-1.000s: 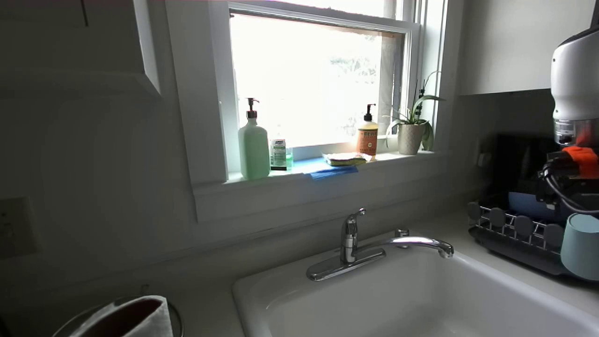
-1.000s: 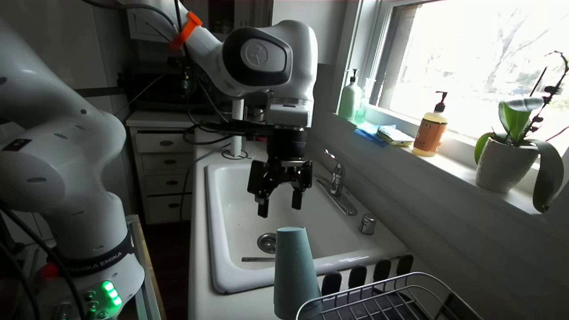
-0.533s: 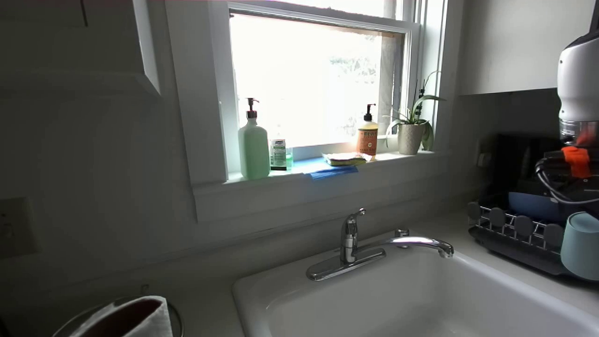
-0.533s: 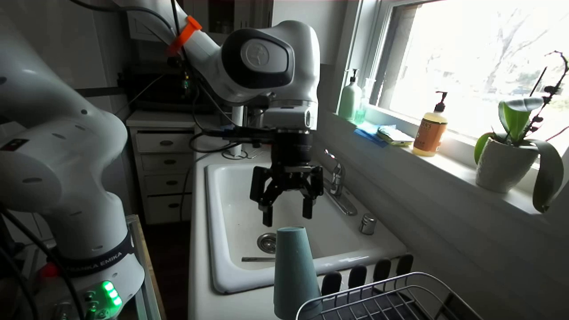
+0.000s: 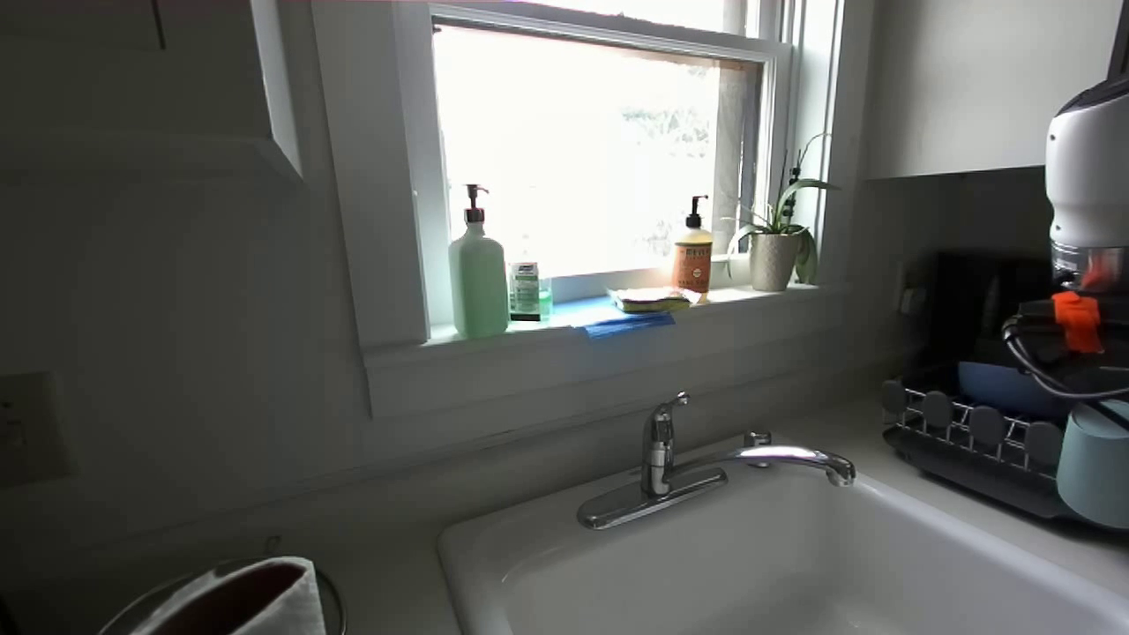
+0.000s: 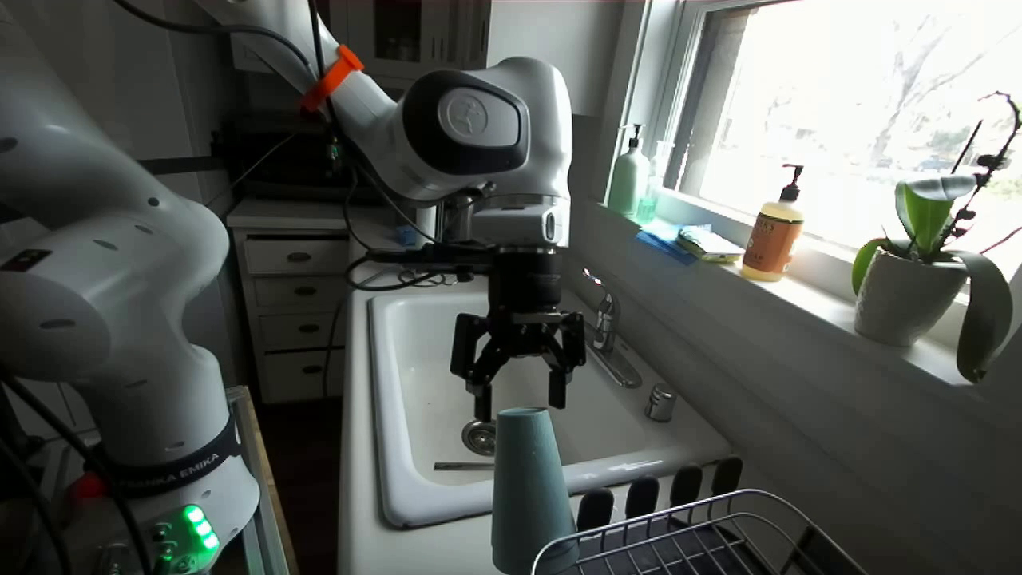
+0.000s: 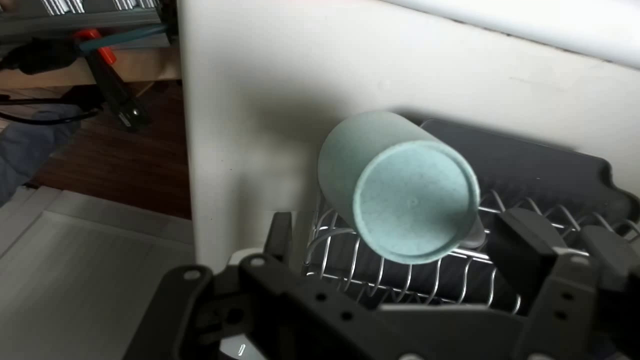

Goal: Move the cup to the left on the drying rack

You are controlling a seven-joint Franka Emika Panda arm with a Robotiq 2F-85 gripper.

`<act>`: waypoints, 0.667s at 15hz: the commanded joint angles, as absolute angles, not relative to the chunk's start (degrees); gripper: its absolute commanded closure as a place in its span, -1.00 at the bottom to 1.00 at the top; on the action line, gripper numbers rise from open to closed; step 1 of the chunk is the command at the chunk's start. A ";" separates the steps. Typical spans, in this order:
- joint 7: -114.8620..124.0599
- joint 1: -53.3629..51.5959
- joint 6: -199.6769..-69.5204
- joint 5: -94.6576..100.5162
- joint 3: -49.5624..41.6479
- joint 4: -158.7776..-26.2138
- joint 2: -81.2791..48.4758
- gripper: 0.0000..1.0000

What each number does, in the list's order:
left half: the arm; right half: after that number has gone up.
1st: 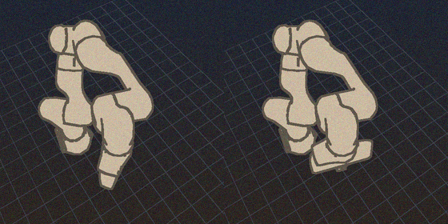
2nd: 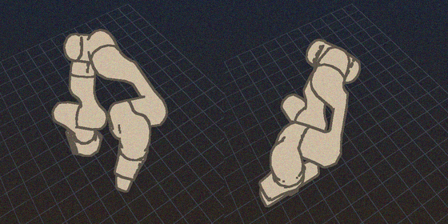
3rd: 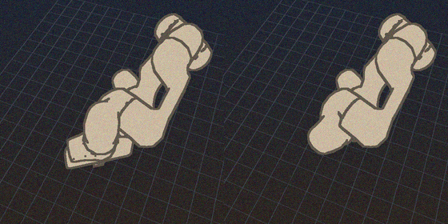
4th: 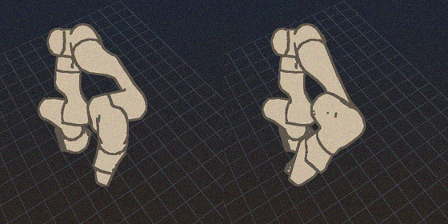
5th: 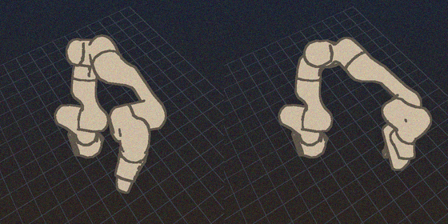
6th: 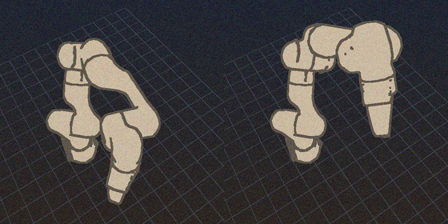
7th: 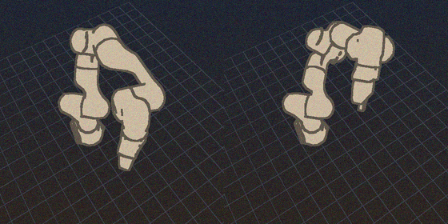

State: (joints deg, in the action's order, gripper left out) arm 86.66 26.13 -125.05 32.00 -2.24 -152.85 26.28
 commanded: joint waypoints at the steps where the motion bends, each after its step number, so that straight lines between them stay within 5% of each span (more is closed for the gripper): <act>1: 89.05 25.81 -130.00 34.34 -3.94 -153.59 24.96 -1.00; 10: 89.36 26.13 -130.89 34.93 -5.32 -152.92 21.12 -1.00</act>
State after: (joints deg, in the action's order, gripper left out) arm 88.03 26.14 -130.32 33.06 -4.03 -152.90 22.20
